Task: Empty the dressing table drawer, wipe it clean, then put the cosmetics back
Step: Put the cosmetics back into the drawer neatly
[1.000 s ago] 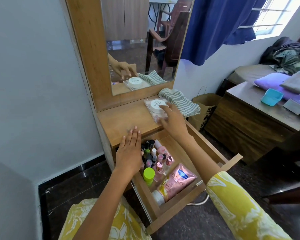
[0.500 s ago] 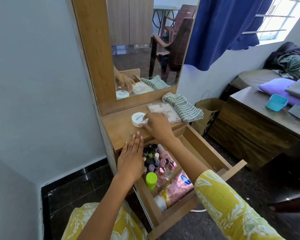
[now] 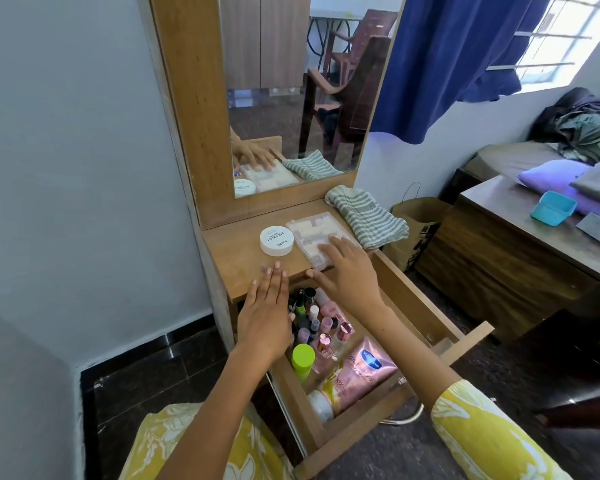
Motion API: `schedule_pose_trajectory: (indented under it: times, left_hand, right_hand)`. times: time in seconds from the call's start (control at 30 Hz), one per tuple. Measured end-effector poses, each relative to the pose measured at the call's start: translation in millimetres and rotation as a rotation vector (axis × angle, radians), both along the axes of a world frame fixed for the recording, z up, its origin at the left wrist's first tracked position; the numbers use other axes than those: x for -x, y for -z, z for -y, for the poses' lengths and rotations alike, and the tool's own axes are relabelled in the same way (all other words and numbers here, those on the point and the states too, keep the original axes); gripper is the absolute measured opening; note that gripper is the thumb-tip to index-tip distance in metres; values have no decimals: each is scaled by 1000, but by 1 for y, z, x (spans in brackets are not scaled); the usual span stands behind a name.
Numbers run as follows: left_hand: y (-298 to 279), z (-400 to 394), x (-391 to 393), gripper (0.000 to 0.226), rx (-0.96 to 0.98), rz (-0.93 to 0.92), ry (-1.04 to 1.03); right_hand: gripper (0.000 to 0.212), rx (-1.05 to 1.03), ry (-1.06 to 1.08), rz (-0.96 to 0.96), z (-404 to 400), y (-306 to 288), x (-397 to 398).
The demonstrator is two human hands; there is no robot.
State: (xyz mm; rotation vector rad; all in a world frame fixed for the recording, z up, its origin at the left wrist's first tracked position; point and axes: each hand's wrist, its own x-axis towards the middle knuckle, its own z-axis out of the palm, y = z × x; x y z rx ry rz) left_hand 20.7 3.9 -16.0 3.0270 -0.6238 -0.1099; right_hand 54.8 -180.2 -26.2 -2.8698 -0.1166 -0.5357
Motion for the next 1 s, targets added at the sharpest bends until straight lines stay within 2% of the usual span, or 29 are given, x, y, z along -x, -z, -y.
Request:
schedule_pose_trajectory:
  times: [0.1, 0.2, 0.37, 0.57, 0.73, 0.9, 1.0]
  left_hand:
    - [0, 0, -1, 70, 15, -10, 5]
    - [-1, -1, 0, 70, 20, -16, 3]
    - [-3, -1, 1, 70, 16, -25, 6]
    - [-2, -1, -1, 70, 15, -32, 12]
    - [0, 0, -1, 69, 8, -26, 9]
    - [1, 0, -1, 69, 7, -34, 6]
    - [0, 0, -1, 70, 4, -37, 5]
  right_hand:
    - [72, -77, 74, 10, -4, -2, -3]
    - [66, -173, 155, 13, -9, -8, -12]
    - [71, -172, 255, -100, -13, -18, -14]
    - [83, -254, 187, -82, 13, -23, 29]
    - [66, -288, 153, -96, 61, -19, 74]
    - [59, -258, 263, -265, 85, -1, 88]
    - [56, -150, 315, -395, 82, 8, 79]
